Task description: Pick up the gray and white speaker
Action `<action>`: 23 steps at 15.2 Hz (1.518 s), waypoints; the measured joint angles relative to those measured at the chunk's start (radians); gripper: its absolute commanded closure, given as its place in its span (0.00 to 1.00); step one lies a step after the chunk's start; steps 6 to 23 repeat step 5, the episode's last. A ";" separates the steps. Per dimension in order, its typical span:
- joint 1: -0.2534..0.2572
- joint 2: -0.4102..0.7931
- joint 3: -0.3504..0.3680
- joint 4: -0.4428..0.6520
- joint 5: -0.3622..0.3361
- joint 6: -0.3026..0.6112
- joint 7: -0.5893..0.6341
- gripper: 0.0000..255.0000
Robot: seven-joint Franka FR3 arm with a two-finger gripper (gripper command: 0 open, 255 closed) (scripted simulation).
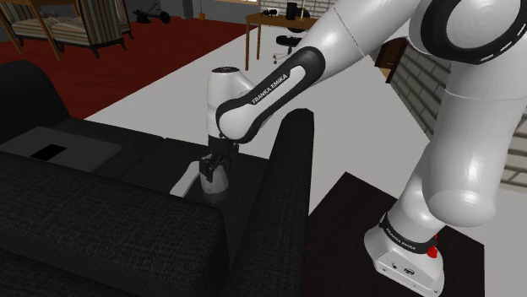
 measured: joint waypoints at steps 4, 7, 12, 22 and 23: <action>-0.004 -0.037 0.003 0.009 0.008 -0.046 -0.003 1.00; -0.004 -0.044 0.004 0.010 0.010 -0.054 -0.003 1.00; -0.004 -0.044 0.004 0.010 0.010 -0.054 -0.003 1.00; -0.004 -0.044 0.004 0.010 0.010 -0.054 -0.003 1.00; -0.004 -0.044 0.004 0.010 0.010 -0.054 -0.003 1.00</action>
